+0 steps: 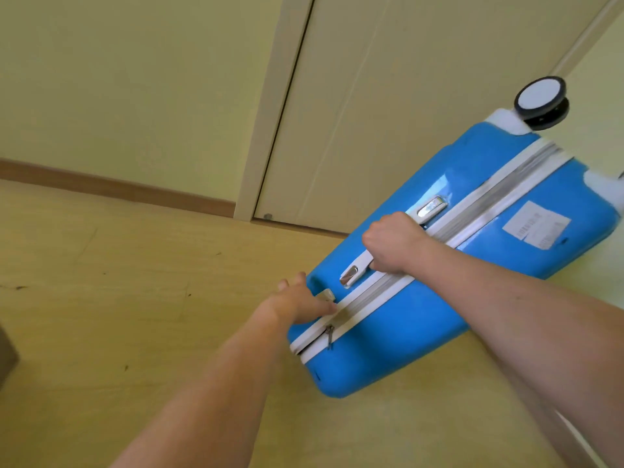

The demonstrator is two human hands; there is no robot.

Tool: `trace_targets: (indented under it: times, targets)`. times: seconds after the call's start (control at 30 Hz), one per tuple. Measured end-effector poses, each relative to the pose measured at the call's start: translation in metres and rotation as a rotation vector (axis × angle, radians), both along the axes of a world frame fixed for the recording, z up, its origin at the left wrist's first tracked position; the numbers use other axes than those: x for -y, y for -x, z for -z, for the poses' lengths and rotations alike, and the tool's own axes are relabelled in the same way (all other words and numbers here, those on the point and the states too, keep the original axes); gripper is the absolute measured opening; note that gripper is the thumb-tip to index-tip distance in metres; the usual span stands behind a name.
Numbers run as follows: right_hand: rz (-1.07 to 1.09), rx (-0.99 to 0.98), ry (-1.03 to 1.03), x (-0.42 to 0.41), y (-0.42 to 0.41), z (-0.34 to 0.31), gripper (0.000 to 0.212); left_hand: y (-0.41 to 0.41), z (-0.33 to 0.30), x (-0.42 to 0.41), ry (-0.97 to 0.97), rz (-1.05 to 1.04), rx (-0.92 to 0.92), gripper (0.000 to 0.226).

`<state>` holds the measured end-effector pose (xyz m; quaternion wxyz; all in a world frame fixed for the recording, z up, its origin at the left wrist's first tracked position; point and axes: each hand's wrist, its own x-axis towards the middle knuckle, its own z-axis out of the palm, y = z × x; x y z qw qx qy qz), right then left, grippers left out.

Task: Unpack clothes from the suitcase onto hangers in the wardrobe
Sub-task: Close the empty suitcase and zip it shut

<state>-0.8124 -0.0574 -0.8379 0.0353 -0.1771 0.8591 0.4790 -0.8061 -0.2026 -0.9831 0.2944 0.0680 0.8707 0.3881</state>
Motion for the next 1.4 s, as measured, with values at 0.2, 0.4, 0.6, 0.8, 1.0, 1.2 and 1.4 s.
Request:
trace_targets:
  times: [0.2, 0.4, 0.6, 0.8, 1.0, 1.2, 1.4]
  targets:
    - [0.039, -0.113, 0.135, 0.001, -0.014, -0.055, 0.021, -0.018, -0.04, 0.011, -0.028, -0.135, -0.236, 0.114]
    - [0.192, -0.205, 0.388, -0.013, -0.029, -0.066, 0.032, -0.021, -0.085, 0.058, 0.15, -0.131, -0.499, 0.109]
    - [0.295, -0.204, 0.71, -0.006, -0.034, -0.019, 0.024, -0.016, -0.12, 0.099, 0.427, -0.026, -0.586, 0.107]
    - [0.232, -0.181, 0.854, 0.033, -0.014, 0.006, 0.022, -0.018, -0.116, 0.147, 0.499, -0.133, -0.547, 0.102]
    - [0.29, -0.182, 0.816, 0.056, -0.003, 0.016, 0.025, -0.028, -0.094, 0.178, 0.248, -0.493, -0.58, 0.071]
    - [0.351, 0.014, 0.494, 0.103, -0.008, -0.004, 0.024, -0.044, -0.077, 0.229, -0.139, -0.778, -0.496, 0.047]
    - [0.423, 0.309, 0.14, 0.147, -0.02, -0.041, 0.029, -0.059, -0.06, 0.248, -0.526, -0.819, -0.247, 0.054]
